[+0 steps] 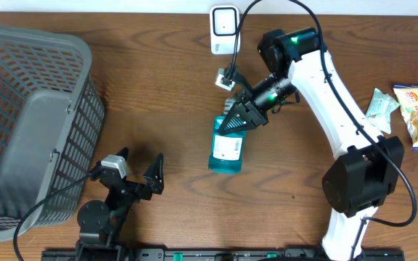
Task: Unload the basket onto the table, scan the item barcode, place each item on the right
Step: 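Hold the mouthwash label against the white scanner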
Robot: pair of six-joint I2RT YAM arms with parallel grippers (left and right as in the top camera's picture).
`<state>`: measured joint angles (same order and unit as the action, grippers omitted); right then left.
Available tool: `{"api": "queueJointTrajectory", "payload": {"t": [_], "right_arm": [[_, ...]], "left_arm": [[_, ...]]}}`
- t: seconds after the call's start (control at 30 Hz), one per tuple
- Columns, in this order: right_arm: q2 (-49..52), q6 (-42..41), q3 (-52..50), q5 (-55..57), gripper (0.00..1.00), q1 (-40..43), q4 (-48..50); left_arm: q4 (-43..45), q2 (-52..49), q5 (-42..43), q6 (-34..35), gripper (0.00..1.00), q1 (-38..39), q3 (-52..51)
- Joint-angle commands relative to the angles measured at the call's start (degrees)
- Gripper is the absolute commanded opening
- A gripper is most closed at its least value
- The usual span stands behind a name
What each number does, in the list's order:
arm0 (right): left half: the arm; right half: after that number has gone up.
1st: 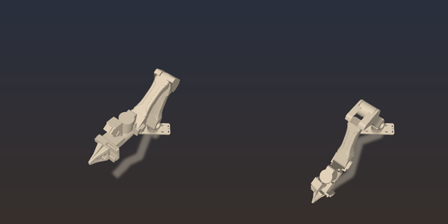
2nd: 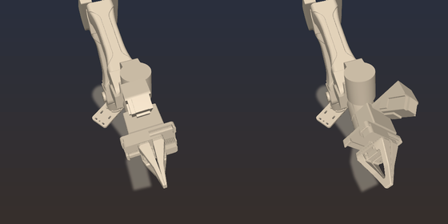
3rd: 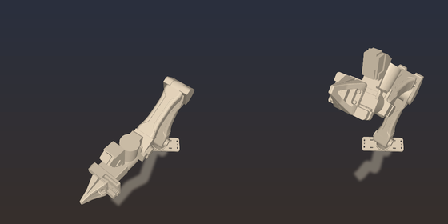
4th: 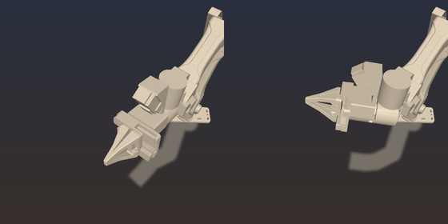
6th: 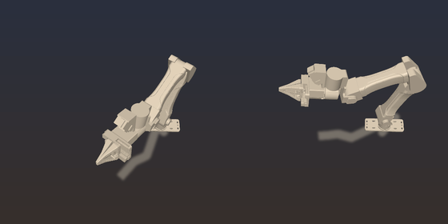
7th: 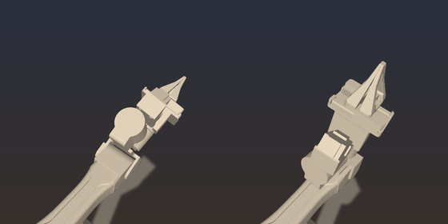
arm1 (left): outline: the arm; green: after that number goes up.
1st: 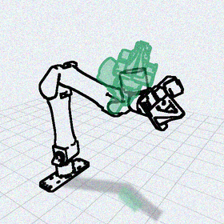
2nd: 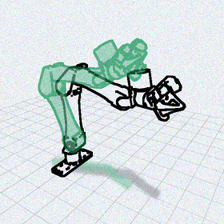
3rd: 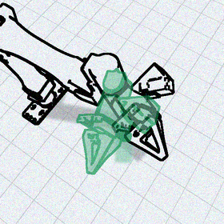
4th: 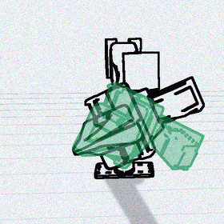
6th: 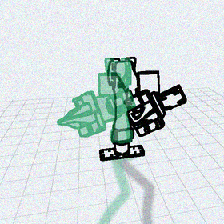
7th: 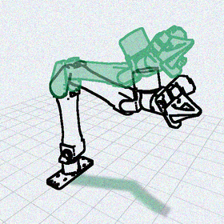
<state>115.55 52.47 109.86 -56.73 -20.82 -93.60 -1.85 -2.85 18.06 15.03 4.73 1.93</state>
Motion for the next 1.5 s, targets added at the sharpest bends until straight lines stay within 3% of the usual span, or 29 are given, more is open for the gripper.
{"api": "queueJointTrajectory", "payload": {"t": [0.0,0.1,0.23,0.33,0.47,0.67,0.83,1.0,1.1,1.23,1.37,1.47], "right_arm": [[-1.31,-3.02,1.18,4.90,0.02,-0.35,4.87],[-1.31,-15.82,1.09,18.03,0.02,-1.64,14.19],[-1.31,-34.73,1.09,45.44,0.01,-4.87,25.53],[-1.18,-41.46,1.07,58.64,0.01,-6.47,31.19],[-0.28,-47.67,1.07,70.93,0.02,-7.78,39.06],[4.85,-47.71,1.07,87.76,0.04,-8.61,50.66],[10.03,-43.28,1.07,104.17,0.04,-10.21,67.49],[14.73,-34.99,1.09,108.69,0.01,-11.37,84.13],[18.40,-26.53,1.16,109.94,0.01,-12.33,94.09],[24.37,-8.04,2.40,113.79,0.01,-13.27,114.29],[32.96,3.17,13.94,114.33,0.04,-13.35,117.59],[37.94,6.58,22.62,114.44,0.04,-13.35,116.76]], "left_arm": [[-0.81,0.26,0.33,0.09,0.99,0.22,-1.57],[-0.81,0.26,0.33,0.09,0.99,0.22,-1.57],[-0.81,0.26,0.33,0.09,0.99,0.22,-1.57],[-0.81,0.26,0.33,0.09,0.99,0.22,-1.57],[-0.81,0.26,0.33,0.09,0.99,0.22,-1.57],[-0.81,0.26,0.33,0.09,0.99,0.22,-1.57],[-0.81,0.26,0.33,0.09,0.99,0.22,-1.57],[-0.81,0.26,0.33,0.09,0.99,0.22,-1.57],[-0.81,0.26,0.33,0.09,0.99,0.22,-1.57],[-0.83,0.26,0.33,0.09,0.99,0.22,-1.57],[-0.83,0.26,0.33,0.09,0.99,0.22,-1.57],[-0.81,0.26,0.33,0.09,0.99,0.22,-1.57]]}}
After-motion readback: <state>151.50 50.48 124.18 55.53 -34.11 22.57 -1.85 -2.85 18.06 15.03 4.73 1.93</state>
